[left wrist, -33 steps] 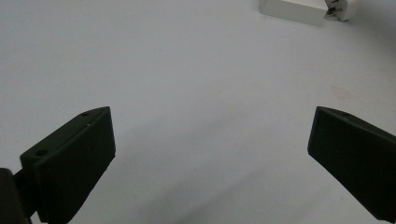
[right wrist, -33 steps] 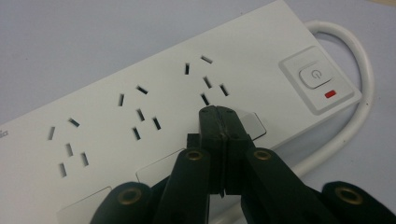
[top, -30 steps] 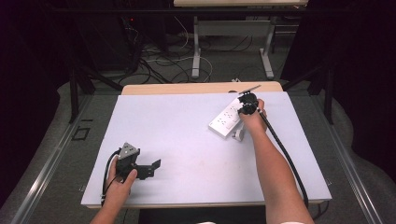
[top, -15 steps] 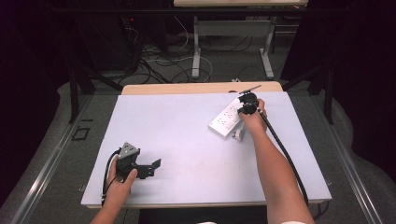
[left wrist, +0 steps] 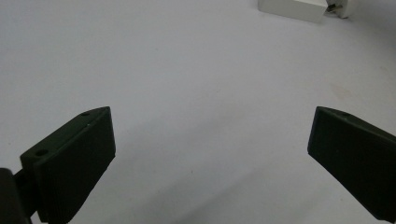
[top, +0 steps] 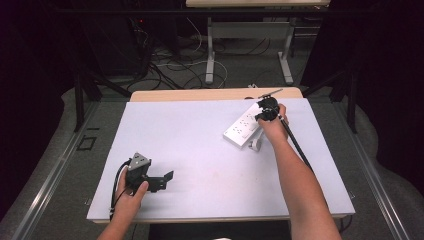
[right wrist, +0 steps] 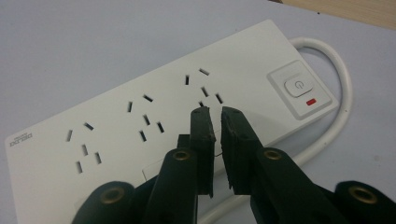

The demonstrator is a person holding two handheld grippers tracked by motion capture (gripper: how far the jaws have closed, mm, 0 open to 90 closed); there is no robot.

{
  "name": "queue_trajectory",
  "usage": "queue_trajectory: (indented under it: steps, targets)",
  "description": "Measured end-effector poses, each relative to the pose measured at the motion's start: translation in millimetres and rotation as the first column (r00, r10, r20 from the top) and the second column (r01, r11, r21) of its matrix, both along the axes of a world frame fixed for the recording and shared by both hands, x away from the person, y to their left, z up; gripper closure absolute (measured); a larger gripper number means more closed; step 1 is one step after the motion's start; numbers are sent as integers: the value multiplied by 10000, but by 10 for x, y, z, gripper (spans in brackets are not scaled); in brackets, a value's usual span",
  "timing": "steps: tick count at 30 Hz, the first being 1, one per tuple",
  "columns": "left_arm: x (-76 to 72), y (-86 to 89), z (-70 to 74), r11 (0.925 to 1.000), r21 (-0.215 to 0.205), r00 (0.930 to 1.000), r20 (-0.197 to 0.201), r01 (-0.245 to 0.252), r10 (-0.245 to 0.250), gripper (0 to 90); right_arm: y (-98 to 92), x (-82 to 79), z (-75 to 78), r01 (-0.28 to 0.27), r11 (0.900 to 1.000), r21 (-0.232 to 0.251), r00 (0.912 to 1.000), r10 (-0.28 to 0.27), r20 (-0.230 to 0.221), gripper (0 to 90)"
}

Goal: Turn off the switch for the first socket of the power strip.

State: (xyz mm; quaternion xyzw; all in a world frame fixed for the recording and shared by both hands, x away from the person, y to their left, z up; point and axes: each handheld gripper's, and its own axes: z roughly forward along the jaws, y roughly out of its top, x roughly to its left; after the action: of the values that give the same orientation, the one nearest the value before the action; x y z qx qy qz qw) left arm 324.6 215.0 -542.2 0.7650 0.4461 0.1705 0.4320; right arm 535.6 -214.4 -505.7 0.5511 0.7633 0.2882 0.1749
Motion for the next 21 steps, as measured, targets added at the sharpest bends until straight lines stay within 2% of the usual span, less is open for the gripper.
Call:
queue_trajectory:
  steps: [2,8,10,11,13,19,21]
  targets:
    - [4,8,6,9999,112,9999,-44,92,-91,8,-29,1,5,-117,9998,-182,9999,118,72,817]
    - [9,6,5,9999,96,10000,-37,93,-93,7,-35,-18,48,37,10000,-43,10000,-37,-80,807]
    - [5,3,7,9999,90,9999,-88,82,-81,7,-47,-20,57,-63,9999,-92,10000,63,-11,799]
    - [6,-5,-1,10000,49,10000,24,11,-11,7,-51,-21,62,-96,9999,-95,10000,96,-23,791]
    - [7,-4,-1,10000,54,10000,12,37,-37,7,-51,-25,67,-88,9999,-128,10000,89,38,770]
    - [9,1,4,9999,80,9999,-64,83,-82,7,-53,-20,59,-70,9998,-165,9999,68,-150,679]
    - [10,0,3,9999,71,9999,-69,78,-78,7,-67,-13,54,-165,9994,-310,9997,159,-190,647]
